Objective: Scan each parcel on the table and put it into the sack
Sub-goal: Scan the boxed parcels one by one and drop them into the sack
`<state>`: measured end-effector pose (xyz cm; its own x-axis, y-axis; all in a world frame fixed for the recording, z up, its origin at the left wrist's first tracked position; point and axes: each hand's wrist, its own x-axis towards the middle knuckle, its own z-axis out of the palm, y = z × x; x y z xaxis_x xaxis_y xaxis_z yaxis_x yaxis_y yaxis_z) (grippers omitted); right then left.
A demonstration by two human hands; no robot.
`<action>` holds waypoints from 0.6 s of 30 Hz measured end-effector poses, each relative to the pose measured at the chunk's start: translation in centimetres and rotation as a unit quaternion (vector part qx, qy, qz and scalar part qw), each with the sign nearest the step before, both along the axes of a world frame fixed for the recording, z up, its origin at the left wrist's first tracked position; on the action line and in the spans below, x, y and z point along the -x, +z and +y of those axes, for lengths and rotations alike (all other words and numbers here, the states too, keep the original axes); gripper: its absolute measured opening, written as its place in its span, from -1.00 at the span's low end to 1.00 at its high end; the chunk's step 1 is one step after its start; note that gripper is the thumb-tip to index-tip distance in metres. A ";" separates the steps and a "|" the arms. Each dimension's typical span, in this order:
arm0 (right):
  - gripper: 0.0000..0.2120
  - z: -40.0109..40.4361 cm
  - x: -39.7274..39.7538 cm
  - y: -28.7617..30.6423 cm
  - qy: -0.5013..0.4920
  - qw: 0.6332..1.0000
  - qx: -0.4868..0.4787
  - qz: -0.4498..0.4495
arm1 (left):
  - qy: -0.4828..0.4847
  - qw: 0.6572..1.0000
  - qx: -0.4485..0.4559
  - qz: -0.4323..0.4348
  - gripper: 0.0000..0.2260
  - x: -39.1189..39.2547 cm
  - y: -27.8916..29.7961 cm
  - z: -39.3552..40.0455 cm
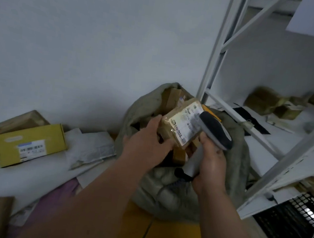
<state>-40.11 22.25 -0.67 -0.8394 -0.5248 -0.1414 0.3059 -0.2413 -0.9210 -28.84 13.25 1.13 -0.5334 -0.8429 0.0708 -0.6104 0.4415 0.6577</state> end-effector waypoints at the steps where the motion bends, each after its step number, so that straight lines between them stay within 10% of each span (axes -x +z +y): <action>1: -0.59 -0.5 0.6 -0.2 0.027 1.000 -0.010 -0.003 | 0.014 0.997 0.014 -0.080 -0.43 0.2 -0.3 -0.6; 5: -0.74 -2.0 1.9 -1.6 0.117 0.991 -0.062 0.011 | 0.047 0.960 0.059 -0.269 -0.64 -0.6 -1.6 -0.8; 13: -0.73 -3.5 1.1 -3.0 0.274 0.954 -0.125 0.000 | 0.232 0.963 0.004 -0.140 -0.50 -2.7 -2.1 -2.3; 18: -0.91 -3.9 0.5 -2.4 0.203 0.971 -0.122 0.033 | 0.224 0.973 -0.032 -0.048 -0.43 -3.3 -2.8 -2.6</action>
<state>-40.63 18.37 -3.07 -0.5814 -0.7725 -0.2552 0.2678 0.1145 -0.9566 -25.51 10.68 -1.63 -0.1131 -0.9933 -0.0223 -0.7921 0.0765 0.6056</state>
